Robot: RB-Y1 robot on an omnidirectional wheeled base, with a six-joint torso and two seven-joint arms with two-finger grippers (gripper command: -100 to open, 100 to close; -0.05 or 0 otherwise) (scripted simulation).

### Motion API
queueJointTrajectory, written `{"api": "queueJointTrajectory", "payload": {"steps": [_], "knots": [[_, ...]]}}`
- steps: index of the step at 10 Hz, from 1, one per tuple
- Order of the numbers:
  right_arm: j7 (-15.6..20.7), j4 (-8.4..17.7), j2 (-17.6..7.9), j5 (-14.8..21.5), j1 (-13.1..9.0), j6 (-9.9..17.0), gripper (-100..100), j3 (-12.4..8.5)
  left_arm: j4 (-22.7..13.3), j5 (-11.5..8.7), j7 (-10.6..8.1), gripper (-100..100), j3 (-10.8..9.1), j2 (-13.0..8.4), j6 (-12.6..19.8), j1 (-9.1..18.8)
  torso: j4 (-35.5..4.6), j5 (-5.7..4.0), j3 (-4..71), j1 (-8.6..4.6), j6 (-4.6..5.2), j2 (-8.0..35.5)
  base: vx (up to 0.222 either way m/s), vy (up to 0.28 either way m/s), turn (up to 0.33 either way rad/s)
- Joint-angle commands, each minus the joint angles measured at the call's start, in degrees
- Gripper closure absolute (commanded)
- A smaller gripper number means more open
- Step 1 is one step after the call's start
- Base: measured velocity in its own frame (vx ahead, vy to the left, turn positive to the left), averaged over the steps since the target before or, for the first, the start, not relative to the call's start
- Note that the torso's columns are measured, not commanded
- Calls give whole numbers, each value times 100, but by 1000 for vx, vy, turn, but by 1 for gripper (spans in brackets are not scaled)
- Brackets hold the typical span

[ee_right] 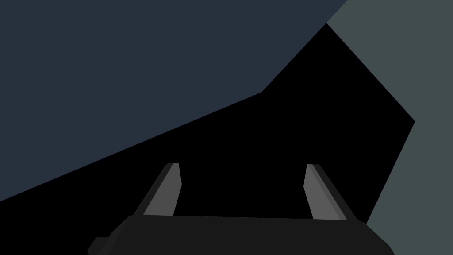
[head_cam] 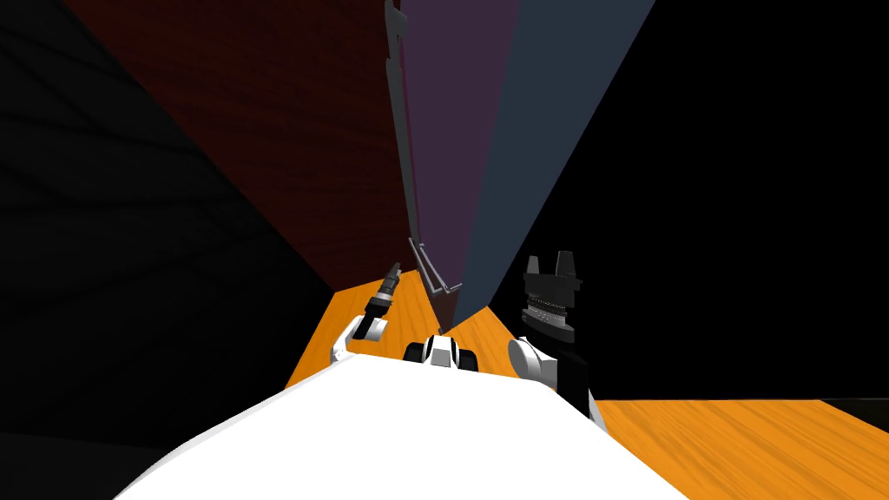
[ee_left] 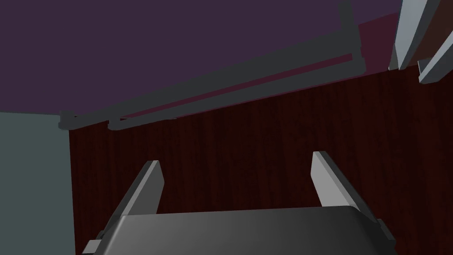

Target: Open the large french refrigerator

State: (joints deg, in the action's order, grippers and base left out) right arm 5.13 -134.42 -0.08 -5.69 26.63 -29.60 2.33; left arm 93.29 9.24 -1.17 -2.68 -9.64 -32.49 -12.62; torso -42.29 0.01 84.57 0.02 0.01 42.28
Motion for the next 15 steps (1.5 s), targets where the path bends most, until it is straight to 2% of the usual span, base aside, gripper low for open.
{"api": "queueJointTrajectory", "payload": {"steps": [1, 15], "knots": [[0, 0, 0, 0, 0, 0, 0, 0, -458, 119, -15, -100, -9, 3, -124, 146, 0, 0, 0, 2, -1, 0, 6, -24, 4], [0, 0, 0, 0, 0, 0, 0, 0, -2594, 662, -116, -100, -58, 91, -577, 876, 1, -1, 1, 0, -1, -1, 5, -28, 3]]}}
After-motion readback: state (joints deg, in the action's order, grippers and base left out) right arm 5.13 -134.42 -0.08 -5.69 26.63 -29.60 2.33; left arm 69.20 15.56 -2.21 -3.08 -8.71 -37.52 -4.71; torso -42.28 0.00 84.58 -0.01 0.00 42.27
